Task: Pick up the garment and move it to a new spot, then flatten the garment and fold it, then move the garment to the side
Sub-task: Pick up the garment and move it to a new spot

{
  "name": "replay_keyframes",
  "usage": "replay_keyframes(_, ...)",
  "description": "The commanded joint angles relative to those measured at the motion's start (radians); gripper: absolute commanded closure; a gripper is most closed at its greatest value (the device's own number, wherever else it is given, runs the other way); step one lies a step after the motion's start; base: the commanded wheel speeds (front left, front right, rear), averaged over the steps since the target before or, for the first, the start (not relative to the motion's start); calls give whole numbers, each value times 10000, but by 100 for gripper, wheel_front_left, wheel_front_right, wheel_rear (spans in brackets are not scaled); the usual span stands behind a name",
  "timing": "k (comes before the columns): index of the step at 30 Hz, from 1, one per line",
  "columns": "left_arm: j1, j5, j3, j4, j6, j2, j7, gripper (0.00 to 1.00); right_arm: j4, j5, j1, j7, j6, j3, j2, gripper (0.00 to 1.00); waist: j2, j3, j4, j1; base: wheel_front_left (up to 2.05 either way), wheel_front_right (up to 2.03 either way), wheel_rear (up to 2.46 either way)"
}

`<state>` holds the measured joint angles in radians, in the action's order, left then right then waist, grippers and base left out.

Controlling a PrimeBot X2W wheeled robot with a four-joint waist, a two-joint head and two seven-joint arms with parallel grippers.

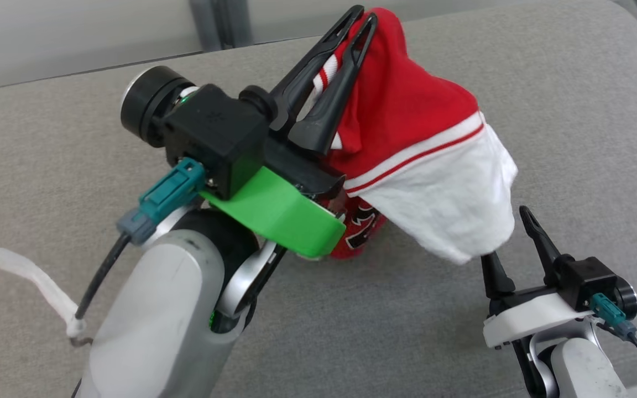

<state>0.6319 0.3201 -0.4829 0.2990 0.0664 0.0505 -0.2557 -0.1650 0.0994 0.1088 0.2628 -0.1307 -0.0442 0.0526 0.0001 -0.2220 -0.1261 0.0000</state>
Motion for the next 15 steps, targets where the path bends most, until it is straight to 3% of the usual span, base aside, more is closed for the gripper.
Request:
replay_keyframes(1, 106, 225, -58, -154, -152, 23, -32, 100, 18, 85, 113, 31, -1, 16, -10, 0, -1, -218, -875, 0, 0, 0, 0)
replay_keyframes(4, 46, 350, -146, -736, -379, 20, 106, 100, 11, 318, 46, 33, -1, -14, -17, 0, -1, -267, -1169, 0, 0, 0, 0)
replay_keyframes(8, -557, 466, 116, -2557, -675, 204, 386, 100, -43, 531, -69, 33, -1, -93, -21, 0, -1, -293, -1474, 0, 0, 0, 0)
replay_keyframes(12, -897, 174, 202, -5363, -790, 401, 1290, 100, -25, 591, -128, 31, -1, -44, -19, 0, -1, -334, -1542, 0, 0, 0, 0)
replay_keyframes(15, -876, 220, 118, -7514, -599, 314, 2314, 100, -78, 574, -109, 33, -1, -108, -18, 0, -1, -361, -1555, 0, 0, 0, 0)
